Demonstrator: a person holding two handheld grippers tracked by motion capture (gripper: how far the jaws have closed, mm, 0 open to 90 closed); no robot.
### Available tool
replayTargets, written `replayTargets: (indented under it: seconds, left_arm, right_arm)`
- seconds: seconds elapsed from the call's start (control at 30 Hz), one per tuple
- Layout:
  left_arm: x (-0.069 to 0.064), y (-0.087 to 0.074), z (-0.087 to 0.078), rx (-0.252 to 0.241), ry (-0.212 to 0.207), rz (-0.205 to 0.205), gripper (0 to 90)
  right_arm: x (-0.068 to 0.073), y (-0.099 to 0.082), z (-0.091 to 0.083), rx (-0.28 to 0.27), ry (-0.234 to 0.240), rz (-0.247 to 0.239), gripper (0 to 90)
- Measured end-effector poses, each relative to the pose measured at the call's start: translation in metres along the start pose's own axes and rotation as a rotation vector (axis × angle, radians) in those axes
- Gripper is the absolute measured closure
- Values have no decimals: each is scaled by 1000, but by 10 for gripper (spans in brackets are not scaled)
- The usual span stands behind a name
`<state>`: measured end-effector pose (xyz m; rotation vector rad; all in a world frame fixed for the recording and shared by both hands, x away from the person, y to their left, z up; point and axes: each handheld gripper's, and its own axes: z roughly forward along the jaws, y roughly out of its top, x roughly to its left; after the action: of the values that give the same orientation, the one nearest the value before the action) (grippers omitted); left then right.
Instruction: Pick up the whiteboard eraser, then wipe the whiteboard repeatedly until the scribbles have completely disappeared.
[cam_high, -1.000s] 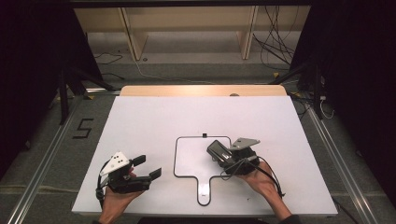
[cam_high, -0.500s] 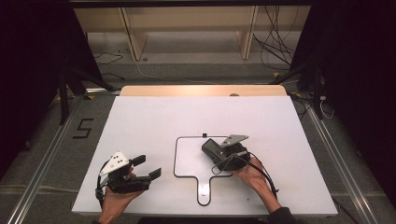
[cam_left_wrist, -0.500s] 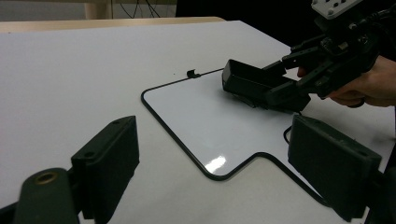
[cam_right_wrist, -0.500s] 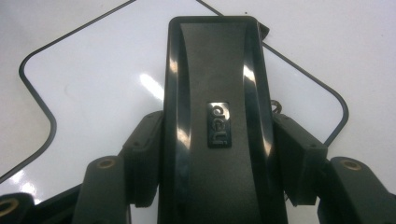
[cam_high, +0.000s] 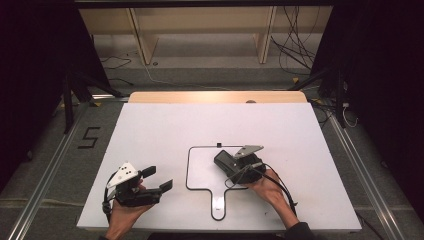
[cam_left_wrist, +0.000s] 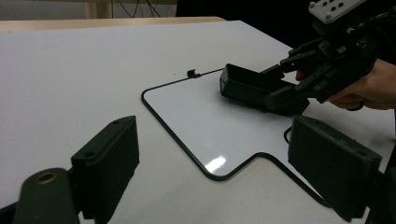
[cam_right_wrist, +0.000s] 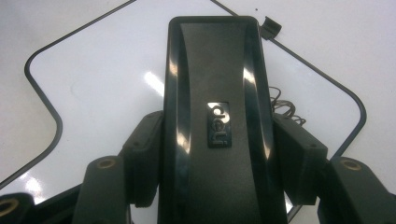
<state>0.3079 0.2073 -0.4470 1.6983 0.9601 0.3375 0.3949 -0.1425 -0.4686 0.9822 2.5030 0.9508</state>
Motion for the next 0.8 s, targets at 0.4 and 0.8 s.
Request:
replayTargets:
  seconds: [0.4, 0.8]
  left_arm:
    - [2, 2, 4, -3, -3, -13, 157]
    - [0, 2, 2, 1, -7, -7, 157]
  right_arm:
    - [-1, 1, 7, 21, 9, 7, 410]
    - [-1, 2, 9, 22, 2, 10, 410]
